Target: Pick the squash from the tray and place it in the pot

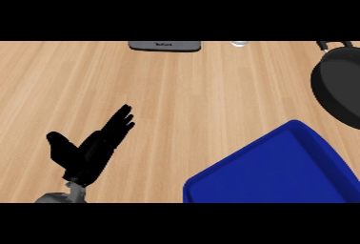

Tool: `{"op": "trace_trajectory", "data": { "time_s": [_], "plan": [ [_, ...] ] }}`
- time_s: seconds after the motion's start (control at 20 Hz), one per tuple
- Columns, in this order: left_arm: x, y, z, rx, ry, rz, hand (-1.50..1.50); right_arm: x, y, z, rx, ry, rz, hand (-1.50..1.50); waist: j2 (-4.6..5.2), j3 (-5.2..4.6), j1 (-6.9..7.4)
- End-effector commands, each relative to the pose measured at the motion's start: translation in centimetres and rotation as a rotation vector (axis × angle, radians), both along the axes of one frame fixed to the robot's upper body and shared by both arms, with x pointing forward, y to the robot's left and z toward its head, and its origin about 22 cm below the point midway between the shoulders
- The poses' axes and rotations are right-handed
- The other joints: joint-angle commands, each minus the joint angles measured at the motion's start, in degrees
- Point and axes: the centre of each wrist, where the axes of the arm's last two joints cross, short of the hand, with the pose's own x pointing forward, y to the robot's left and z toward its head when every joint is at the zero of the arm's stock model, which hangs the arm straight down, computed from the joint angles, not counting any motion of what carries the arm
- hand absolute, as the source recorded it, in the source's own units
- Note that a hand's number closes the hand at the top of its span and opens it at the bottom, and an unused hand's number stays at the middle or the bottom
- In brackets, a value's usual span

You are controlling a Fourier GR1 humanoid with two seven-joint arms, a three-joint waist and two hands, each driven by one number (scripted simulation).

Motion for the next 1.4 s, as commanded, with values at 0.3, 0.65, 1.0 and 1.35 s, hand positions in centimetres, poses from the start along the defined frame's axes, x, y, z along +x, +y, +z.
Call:
{"op": "trace_trajectory", "data": {
  "time_s": [0.3, 0.65, 1.0, 1.35],
  "plan": [
    [0.5, -1.2, -0.3, 0.003, 0.005, -0.043, 0.0, 4.0, 1.8, -0.2, 0.043, 0.045, 0.136, 1.5, 0.23, -0.15, 2.34],
    [0.4, -0.6, -0.7, 0.012, 0.002, -0.048, 0.0, 8.8, 4.9, -4.4, 0.028, 0.052, 0.185, 1.5, 0.27, -0.13, 2.42],
    [1.8, -0.1, 0.4, 0.002, -0.007, -0.037, 0.0, 13.2, 8.7, -6.5, 0.046, 0.081, 0.237, 1.5, 0.55, -0.1, 2.25],
    [0.6, -1.7, -0.3, 0.006, 0.018, -0.039, 0.0, 16.6, 12.9, -10.4, 0.049, 0.177, 0.292, 1.5, 0.04, -0.16, 1.07]
  ]
}}
